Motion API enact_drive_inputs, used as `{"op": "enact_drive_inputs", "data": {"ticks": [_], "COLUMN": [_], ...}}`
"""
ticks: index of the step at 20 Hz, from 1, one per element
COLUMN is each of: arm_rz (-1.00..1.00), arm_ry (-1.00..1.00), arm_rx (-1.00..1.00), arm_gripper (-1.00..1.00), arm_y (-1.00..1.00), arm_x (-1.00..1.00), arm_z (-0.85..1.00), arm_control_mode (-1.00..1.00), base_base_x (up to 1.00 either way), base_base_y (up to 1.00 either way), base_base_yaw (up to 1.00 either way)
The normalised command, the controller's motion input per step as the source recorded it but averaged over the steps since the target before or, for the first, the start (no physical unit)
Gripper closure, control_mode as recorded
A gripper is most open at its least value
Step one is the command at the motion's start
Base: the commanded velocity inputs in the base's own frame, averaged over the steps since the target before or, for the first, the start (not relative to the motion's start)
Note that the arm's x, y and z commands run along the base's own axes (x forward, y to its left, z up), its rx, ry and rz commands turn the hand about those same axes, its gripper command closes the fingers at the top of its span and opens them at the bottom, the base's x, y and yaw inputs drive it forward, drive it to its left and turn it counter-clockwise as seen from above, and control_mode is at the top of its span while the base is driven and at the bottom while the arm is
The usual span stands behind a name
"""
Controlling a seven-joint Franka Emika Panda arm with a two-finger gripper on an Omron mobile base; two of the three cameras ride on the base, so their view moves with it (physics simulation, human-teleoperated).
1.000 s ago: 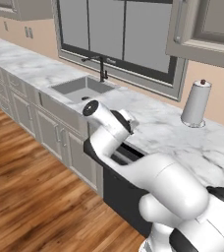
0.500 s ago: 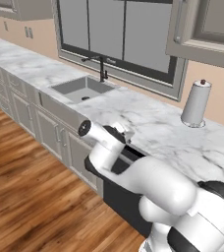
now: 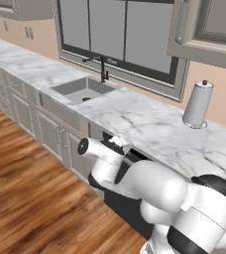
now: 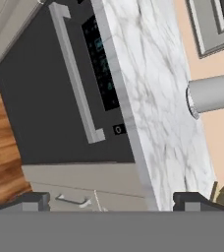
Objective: Open the dishwasher door and pull out the top rack.
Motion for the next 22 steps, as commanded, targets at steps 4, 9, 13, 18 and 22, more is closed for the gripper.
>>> {"op": "enact_drive_inputs", "data": {"ticks": [4,9,13,18,22], "arm_rz": [0.0,0.0,0.0,0.0,0.0], "arm_ry": [0.0,0.0,0.0,0.0,0.0], "arm_rx": [-0.05,-0.03,-0.01,-0.02,-0.03], "arm_gripper": [-1.0,-1.0,-1.0,-1.0,-1.0], "arm_y": [-0.08,-0.13,-0.16,-0.17,-0.13], "arm_x": [0.1,0.24,0.28,0.24,0.23], "arm_z": [-0.33,-0.27,-0.25,-0.21,-0.14], "arm_control_mode": [-1.0,-1.0,-1.0,-1.0,-1.0], "base_base_x": [0.0,0.0,0.0,0.0,0.0], "base_base_y": [0.0,0.0,0.0,0.0,0.0], "base_base_yaw": [0.0,0.0,0.0,0.0,0.0]}}
